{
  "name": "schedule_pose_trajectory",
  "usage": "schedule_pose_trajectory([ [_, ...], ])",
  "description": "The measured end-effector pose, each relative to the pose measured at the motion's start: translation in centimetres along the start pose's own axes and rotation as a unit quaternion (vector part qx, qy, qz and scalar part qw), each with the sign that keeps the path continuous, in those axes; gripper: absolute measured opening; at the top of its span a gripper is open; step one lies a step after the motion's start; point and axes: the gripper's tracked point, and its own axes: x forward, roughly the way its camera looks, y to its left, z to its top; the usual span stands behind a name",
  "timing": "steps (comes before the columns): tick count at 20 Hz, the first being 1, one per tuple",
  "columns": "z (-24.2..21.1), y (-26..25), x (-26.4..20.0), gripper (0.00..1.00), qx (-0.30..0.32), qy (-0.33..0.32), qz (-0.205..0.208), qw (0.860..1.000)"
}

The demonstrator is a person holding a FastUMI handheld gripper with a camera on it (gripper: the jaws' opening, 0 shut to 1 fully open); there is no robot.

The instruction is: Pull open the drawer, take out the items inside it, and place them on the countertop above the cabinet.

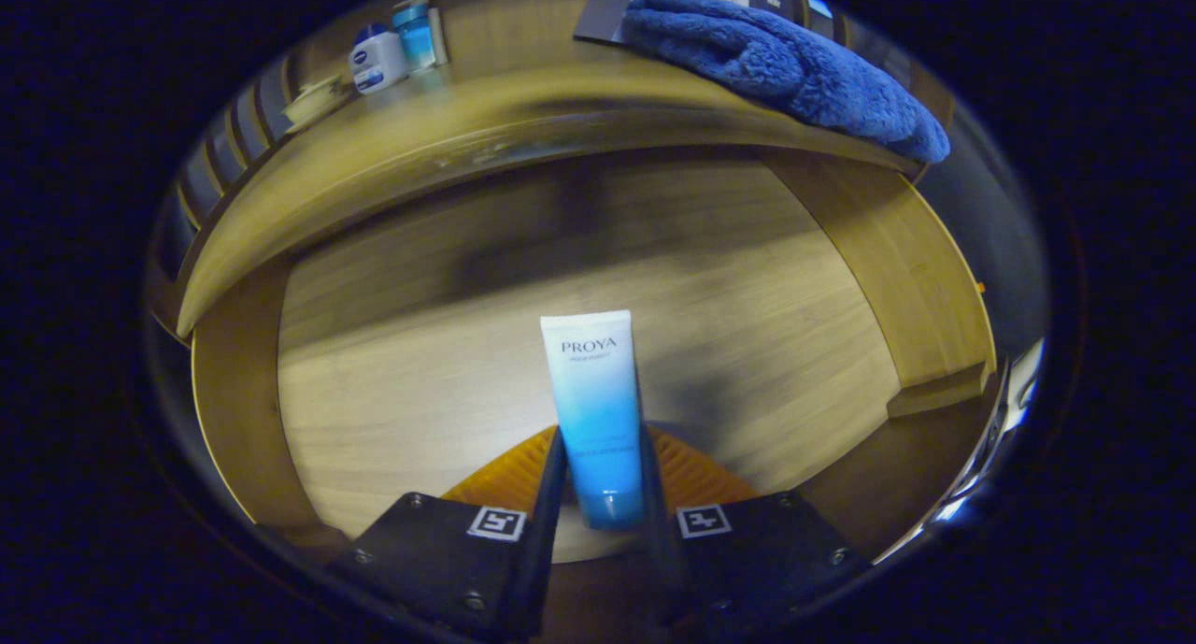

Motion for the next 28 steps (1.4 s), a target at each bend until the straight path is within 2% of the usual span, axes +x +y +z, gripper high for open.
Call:
schedule_pose_trajectory([
  [2, 0.2, -0.2, -0.2, 0.38, -0.016, -0.012, -0.012, 1.0],
  [8, 1.7, -0.2, -2.2, 0.38, -0.027, -0.065, -0.018, 0.997],
  [12, 3.6, -0.1, -5.7, 0.38, -0.012, -0.122, -0.013, 0.992],
  [15, 5.0, -0.6, -8.7, 0.38, -0.012, -0.156, -0.027, 0.987],
  [24, 5.6, -1.5, -13.4, 0.38, -0.031, -0.188, -0.066, 0.979],
  [28, 8.0, -1.0, -15.6, 0.38, -0.014, -0.236, -0.051, 0.97],
])
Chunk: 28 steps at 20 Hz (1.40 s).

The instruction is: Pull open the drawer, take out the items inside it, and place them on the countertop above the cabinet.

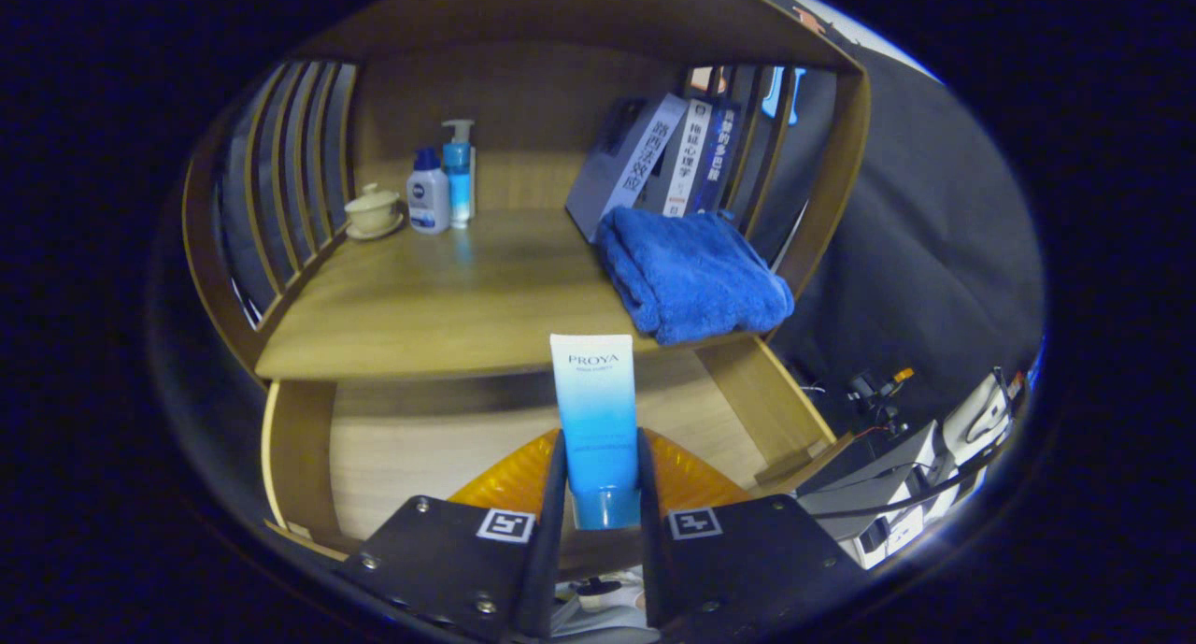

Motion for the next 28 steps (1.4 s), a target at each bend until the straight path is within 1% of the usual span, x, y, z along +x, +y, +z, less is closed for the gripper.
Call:
schedule_pose_trajectory([
  [3, 2.5, 1.5, 1.1, 0.38, 0.028, -0.037, 0.032, 0.998],
  [5, 3.8, 2.0, 2.3, 0.37, 0.043, -0.054, 0.045, 0.997],
  [8, 4.9, 3.2, 4.3, 0.38, 0.06, -0.059, 0.066, 0.994],
  [15, 3.9, 4.3, 9.2, 0.38, 0.058, -0.019, 0.073, 0.995],
  [17, 3.3, 5.0, 10.3, 0.38, 0.055, -0.005, 0.081, 0.995],
  [28, 5.1, 6.0, 13.2, 0.38, 0.083, -0.026, 0.09, 0.992],
])
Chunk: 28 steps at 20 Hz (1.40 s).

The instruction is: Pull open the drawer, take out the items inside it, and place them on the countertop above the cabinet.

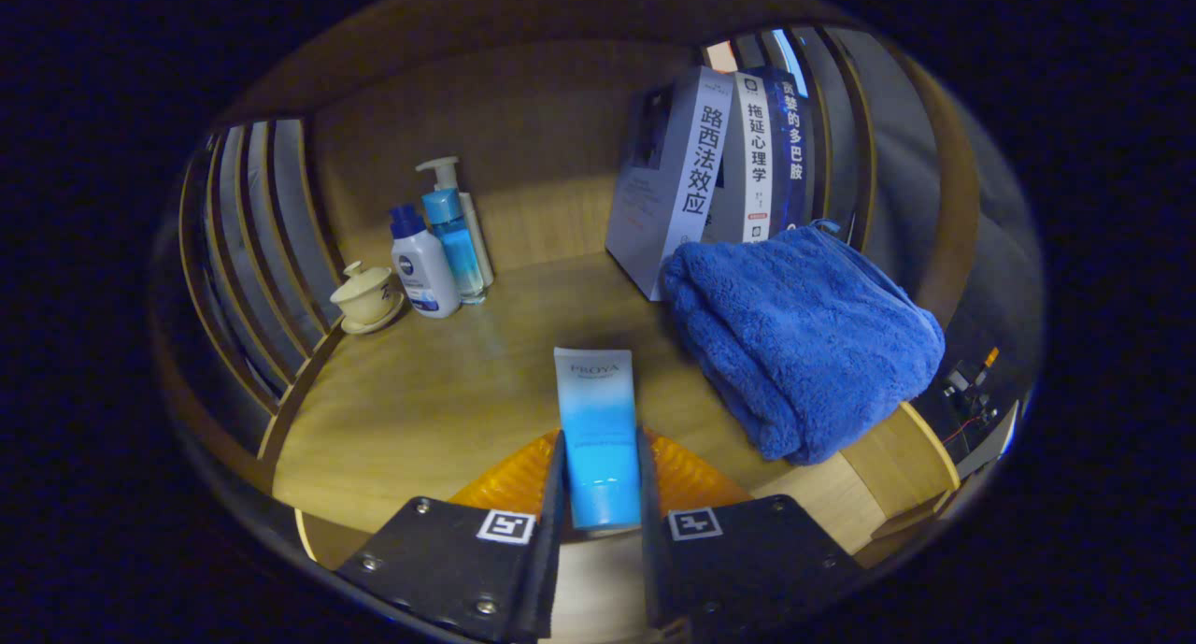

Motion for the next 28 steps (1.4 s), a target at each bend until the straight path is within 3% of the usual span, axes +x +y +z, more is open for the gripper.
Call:
schedule_pose_trajectory([
  [12, 0.8, 0.5, 0.6, 0.45, -0.004, -0.018, 0.013, 1.0],
  [15, 0.6, 0.5, 0.6, 0.58, -0.01, -0.023, 0.015, 1.0],
  [18, 2.0, 0.7, -0.7, 0.58, -0.009, -0.053, 0.03, 0.998],
  [21, 3.9, 0.6, -2.4, 0.9, -0.002, -0.091, 0.04, 0.995],
  [28, 7.7, 0.1, -9.4, 0.93, -0.037, -0.19, 0.047, 0.98],
])
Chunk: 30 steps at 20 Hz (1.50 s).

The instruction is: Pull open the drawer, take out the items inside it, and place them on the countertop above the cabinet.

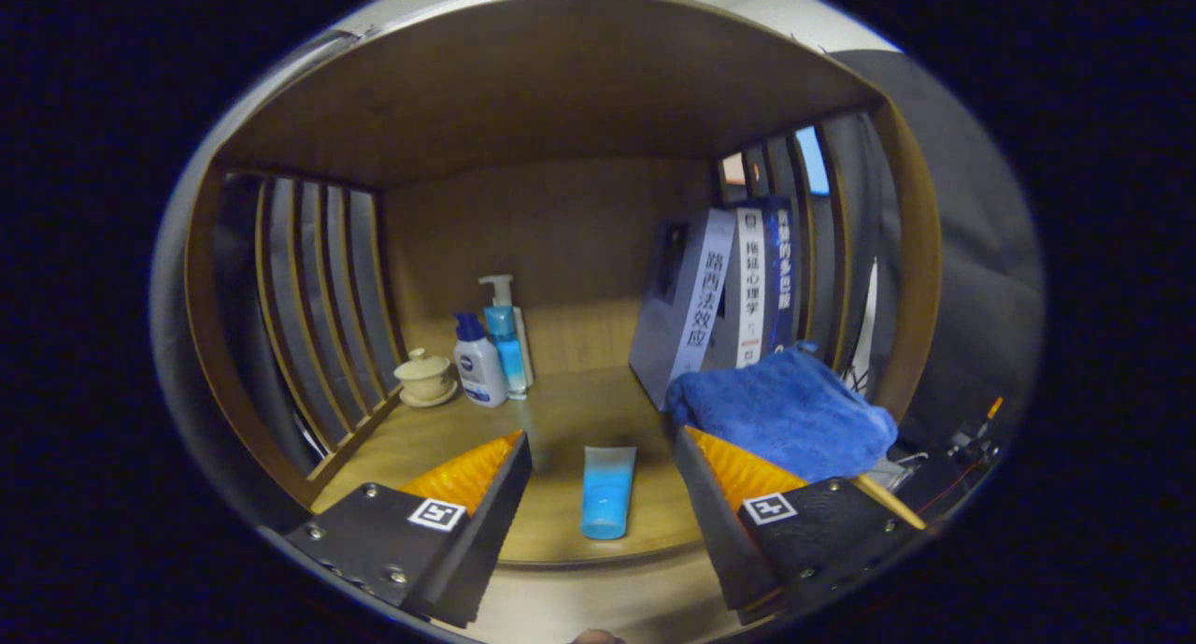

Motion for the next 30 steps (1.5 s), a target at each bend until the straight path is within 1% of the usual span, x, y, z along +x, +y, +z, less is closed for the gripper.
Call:
schedule_pose_trajectory([
  [2, 1.7, -0.4, -1.9, 0.93, -0.006, -0.023, -0.005, 1.0],
  [6, 4.1, -2.2, -6.0, 0.93, -0.001, -0.066, -0.035, 0.997],
  [8, 4.5, -3.5, -8.1, 0.93, 0.001, -0.086, -0.052, 0.995],
  [11, 5.1, -4.8, -11.2, 0.92, -0.003, -0.118, -0.063, 0.991],
  [13, 5.8, -5.4, -13.4, 0.93, -0.001, -0.154, -0.066, 0.986],
  [17, 5.5, -7.3, -17.7, 0.92, -0.011, -0.193, -0.094, 0.977],
  [20, 3.1, -7.9, -19.8, 0.93, -0.01, -0.187, -0.099, 0.977],
  [23, 0.6, -7.4, -21.1, 0.93, -0.003, -0.185, -0.08, 0.979],
  [27, -3.4, -7.0, -22.1, 0.93, 0.012, -0.158, -0.061, 0.985],
  [30, -7.1, -7.2, -22.0, 0.93, 0.025, -0.123, -0.058, 0.99],
])
